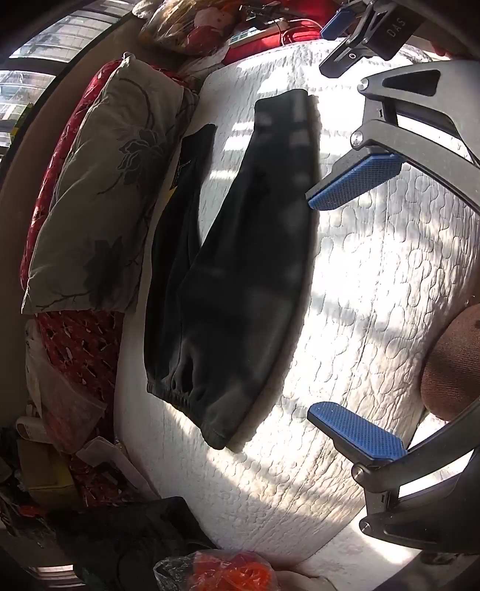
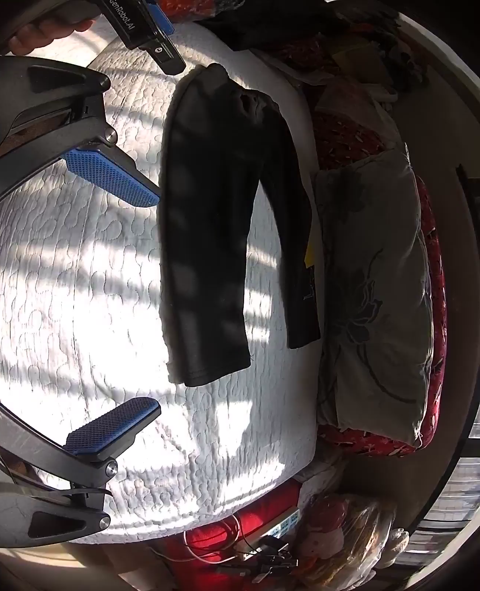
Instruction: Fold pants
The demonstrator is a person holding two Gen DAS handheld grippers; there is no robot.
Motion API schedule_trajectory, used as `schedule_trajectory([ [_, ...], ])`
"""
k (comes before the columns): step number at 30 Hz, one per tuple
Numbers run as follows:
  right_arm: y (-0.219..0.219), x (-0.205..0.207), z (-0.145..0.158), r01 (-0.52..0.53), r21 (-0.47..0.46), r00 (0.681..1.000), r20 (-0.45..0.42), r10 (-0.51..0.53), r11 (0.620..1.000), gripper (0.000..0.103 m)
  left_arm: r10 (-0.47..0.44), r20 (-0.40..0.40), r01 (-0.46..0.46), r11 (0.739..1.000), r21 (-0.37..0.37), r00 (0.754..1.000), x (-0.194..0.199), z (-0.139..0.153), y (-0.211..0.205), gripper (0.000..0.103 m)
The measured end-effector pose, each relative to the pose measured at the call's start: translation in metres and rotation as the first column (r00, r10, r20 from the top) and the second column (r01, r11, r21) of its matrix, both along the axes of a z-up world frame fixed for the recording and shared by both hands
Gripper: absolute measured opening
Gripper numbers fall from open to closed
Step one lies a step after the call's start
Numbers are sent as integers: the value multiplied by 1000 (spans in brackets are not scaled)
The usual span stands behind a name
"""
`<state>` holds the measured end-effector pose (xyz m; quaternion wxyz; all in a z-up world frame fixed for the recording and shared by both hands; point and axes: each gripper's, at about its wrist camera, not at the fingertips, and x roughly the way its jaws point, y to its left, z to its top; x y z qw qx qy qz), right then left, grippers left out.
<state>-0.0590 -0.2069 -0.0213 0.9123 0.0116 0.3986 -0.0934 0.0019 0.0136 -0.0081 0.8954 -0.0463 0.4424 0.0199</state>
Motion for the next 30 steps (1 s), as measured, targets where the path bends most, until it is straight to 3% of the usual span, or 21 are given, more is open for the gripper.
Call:
schedule_trajectory([
  [30, 5, 1, -1, -10, 3, 1000, -7, 10, 1000, 103, -14, -35, 16, 999, 38, 999, -1, -9, -5, 103],
])
